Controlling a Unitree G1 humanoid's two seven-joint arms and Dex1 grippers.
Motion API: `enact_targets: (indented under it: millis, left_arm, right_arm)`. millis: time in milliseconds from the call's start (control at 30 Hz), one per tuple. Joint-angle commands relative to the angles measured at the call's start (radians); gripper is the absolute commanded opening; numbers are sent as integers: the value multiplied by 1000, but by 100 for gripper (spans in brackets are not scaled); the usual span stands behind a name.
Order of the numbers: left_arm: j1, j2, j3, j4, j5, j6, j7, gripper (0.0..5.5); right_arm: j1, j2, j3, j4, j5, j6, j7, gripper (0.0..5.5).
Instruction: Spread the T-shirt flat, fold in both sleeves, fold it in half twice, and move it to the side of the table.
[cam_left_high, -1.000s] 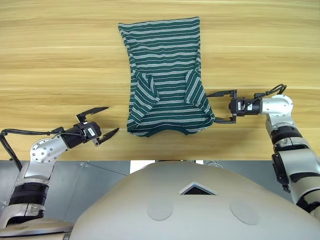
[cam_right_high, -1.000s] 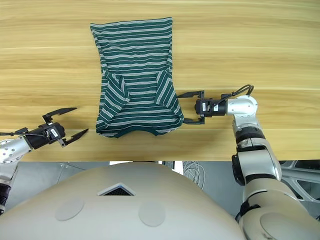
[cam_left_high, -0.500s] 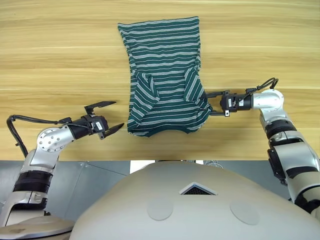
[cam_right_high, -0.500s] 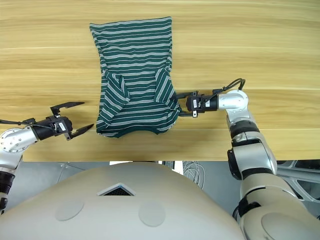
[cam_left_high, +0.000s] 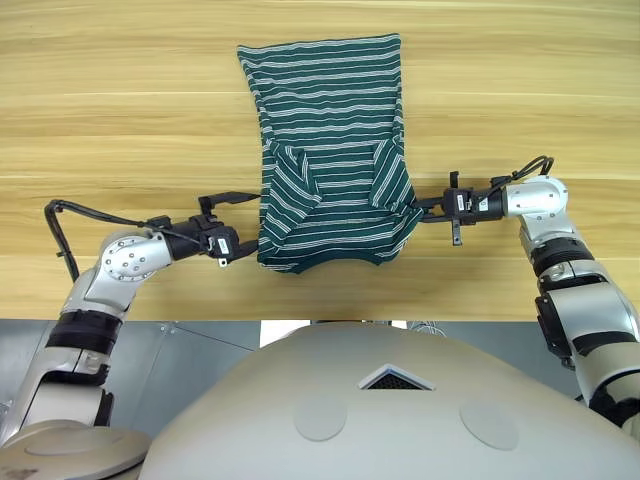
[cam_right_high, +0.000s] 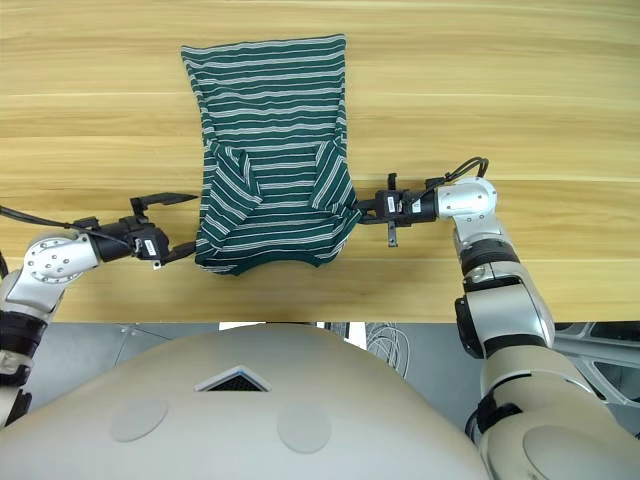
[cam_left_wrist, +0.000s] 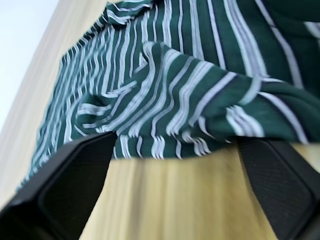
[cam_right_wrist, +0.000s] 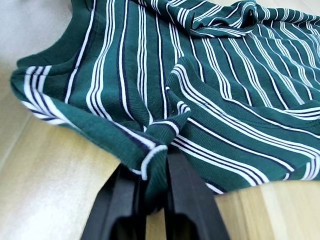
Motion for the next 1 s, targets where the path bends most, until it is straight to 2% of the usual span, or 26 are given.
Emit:
enact_targets:
  millis: [33, 267, 467, 533, 800, 1000]
  left_arm:
    - [-64, -40, -72, 125, 103, -5, 21, 432]
    - [-69, -57, -170, 203, 92, -84, 6, 432]
    - [-51, -45, -246, 218, 26, -124, -52, 333]
    - [-50, -38, -263, 219, -3, -123, -73, 283]
    - [-72, -39, -284, 260, -18, -123, -80, 130]
    - [-75, -12, -287, 258, -71, -127, -127, 39]
  right_arm:
    - [30, -3, 15, 9, -34, 14, 14, 26]
    - [29, 2, 11, 0, -29, 13, 14, 26]
    - [29, 1, 6, -7, -25, 6, 10, 26]
    - [29, 1, 3, -8, -23, 3, 7, 26]
    - [35, 1, -3, -19, -9, 1, 19, 26]
    - [54, -27, -8, -61, 23, 35, 78, 26]
